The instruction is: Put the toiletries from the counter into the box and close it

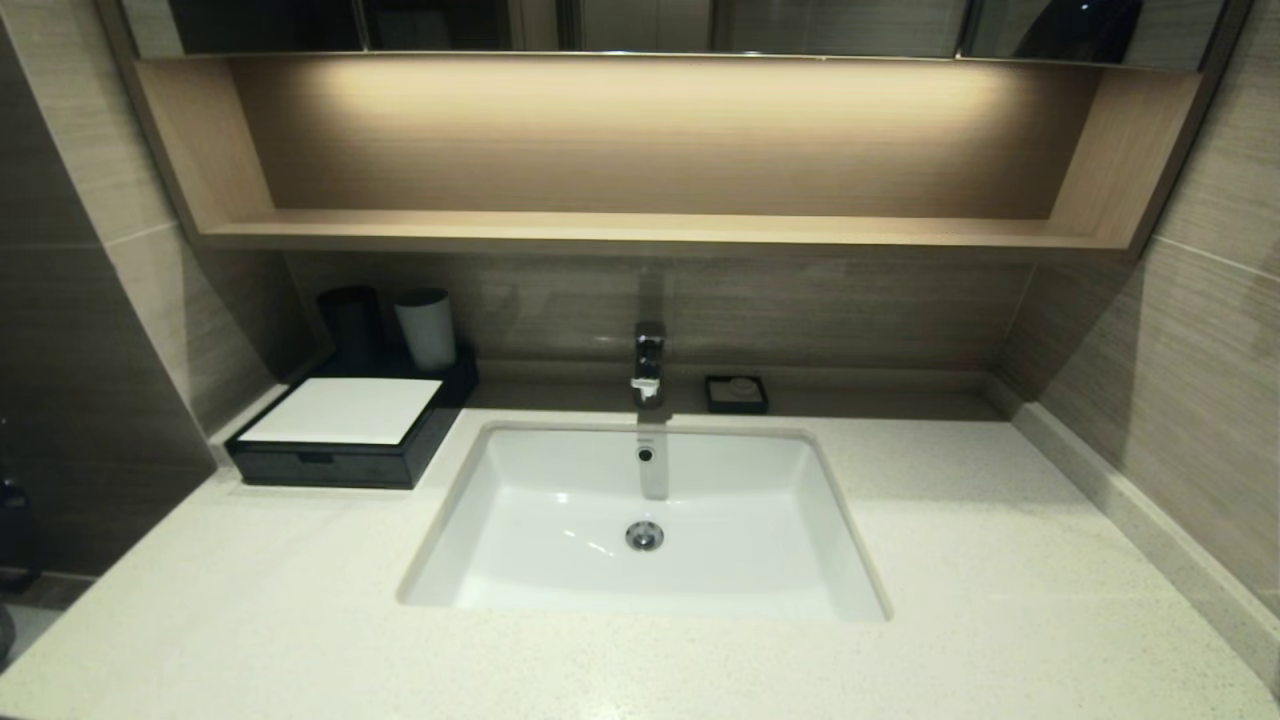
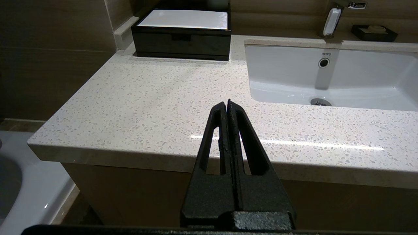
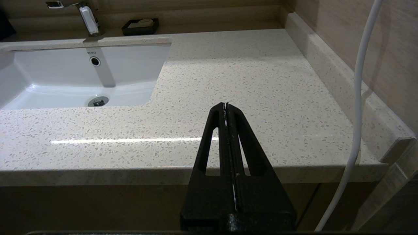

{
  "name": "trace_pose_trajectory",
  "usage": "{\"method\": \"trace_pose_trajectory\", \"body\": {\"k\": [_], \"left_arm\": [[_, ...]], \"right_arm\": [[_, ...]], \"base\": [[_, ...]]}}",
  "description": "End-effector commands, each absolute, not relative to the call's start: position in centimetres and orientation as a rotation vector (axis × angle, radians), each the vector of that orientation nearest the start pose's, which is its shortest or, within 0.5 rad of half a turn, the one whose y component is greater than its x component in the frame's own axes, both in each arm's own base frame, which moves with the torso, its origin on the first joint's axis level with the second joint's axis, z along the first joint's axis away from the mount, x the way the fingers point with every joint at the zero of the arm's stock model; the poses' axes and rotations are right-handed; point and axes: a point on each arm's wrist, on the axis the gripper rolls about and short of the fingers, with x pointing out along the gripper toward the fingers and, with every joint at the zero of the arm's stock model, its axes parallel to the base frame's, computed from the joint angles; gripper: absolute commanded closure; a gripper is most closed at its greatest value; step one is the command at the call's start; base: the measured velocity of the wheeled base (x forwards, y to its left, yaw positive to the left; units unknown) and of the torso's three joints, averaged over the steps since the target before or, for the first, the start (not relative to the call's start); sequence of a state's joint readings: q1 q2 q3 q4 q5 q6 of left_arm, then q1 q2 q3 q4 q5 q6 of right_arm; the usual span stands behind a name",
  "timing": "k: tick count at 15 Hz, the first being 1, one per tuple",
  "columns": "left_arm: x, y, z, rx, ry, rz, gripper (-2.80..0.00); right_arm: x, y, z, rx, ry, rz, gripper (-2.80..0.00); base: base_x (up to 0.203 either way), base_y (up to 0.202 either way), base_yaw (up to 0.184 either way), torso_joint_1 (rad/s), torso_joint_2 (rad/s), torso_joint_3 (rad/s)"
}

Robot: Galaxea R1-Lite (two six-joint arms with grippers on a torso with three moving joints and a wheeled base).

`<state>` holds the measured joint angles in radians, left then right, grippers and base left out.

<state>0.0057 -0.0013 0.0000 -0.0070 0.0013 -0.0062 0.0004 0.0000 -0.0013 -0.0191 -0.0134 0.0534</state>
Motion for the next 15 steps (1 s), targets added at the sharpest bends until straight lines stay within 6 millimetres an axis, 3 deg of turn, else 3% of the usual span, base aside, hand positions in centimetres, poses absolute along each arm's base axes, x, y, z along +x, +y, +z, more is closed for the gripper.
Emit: {"method": "trace_pose_trajectory", "body": {"k": [1, 15], "left_arm": [[-2.29, -0.01, 7.61, -0.006, -0.008, 0.008, 0.00], [-2.29, -0.01, 7.62, -0.006, -0.009, 0.008, 0.00]], "right_arm": [[-2.29, -0.03, 7.79, 0.055, -0.022, -0.012, 0.00], [-2.29, -0.03, 7.79, 0.057, -0.022, -0.013, 0.00]], "base": [[0.000, 0.000, 0.000, 0.000, 0.00, 0.000], [0.000, 0.000, 0.000, 0.000, 0.00, 0.000]]}}
